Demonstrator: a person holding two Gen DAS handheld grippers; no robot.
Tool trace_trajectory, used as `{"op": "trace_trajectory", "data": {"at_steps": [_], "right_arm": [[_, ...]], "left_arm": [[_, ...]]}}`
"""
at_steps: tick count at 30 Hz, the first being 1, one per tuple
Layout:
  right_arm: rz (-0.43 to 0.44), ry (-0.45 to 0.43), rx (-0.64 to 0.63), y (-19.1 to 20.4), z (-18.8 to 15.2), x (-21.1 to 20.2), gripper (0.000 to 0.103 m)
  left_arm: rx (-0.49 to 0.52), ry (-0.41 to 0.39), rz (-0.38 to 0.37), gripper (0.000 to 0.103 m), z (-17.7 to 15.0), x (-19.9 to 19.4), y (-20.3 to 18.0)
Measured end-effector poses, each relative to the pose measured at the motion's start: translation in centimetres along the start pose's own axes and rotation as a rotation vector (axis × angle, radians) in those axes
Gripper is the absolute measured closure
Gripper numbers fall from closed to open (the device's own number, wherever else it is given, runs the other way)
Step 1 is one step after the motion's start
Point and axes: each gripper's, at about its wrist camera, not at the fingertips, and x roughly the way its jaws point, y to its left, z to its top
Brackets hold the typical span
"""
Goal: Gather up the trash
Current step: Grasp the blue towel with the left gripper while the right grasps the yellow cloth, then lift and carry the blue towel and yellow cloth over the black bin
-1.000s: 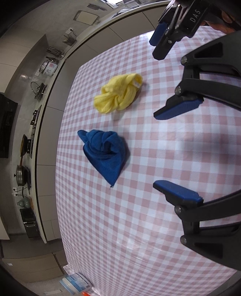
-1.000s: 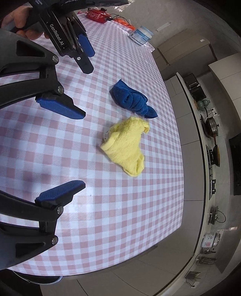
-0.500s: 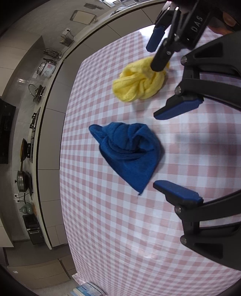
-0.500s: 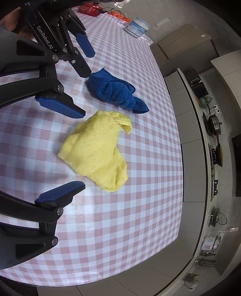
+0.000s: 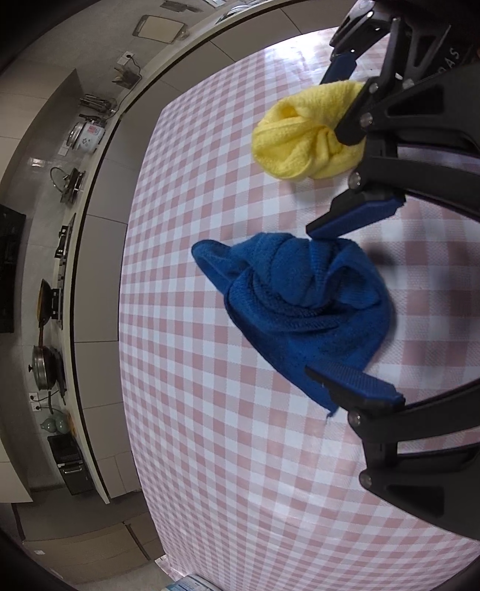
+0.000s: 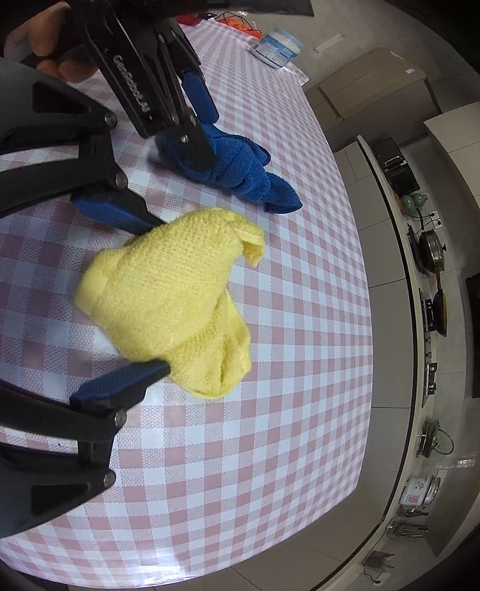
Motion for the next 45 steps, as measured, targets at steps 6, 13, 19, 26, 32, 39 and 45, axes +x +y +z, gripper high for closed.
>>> {"op": "trace_trajectory", "data": {"at_steps": [6, 13, 19, 26, 32, 39, 45], "right_arm": [[0.005, -0.026, -0.032, 0.7, 0.0, -0.1, 0.065], [0.017, -0.039, -0.011, 0.2, -0.5, -1.2, 0.067], [0.024, -0.048, 0.007, -0.6, -1.6, -3.5, 0.067], [0.028, -0.033, 0.034, -1.9, -4.0, -5.7, 0.067], [0.024, -0.021, 0.052, -2.8, -6.1, -6.6, 0.067], [0.035, -0.013, 0.074, -3.2, -6.8, -7.0, 0.067], [0.026, -0.023, 0.069, -3.2, -7.8, -7.7, 0.067]], "left_arm": [[0.007, -0.003, -0.011, 0.06, -0.4, 0.9, -0.5], [-0.006, -0.03, -0.027, 0.08, -0.9, -0.2, -0.3], [-0.012, -0.028, -0.074, 0.08, -3.0, -2.9, 0.5], [0.004, 0.007, -0.134, 0.08, -7.2, -6.4, -0.2], [0.013, 0.046, -0.12, 0.061, -9.1, -7.0, -1.4], [0.03, 0.005, -0.092, 0.042, -8.6, -6.2, -2.7], [0.002, 0.013, -0.104, 0.069, -8.9, -5.9, -2.1]]}}
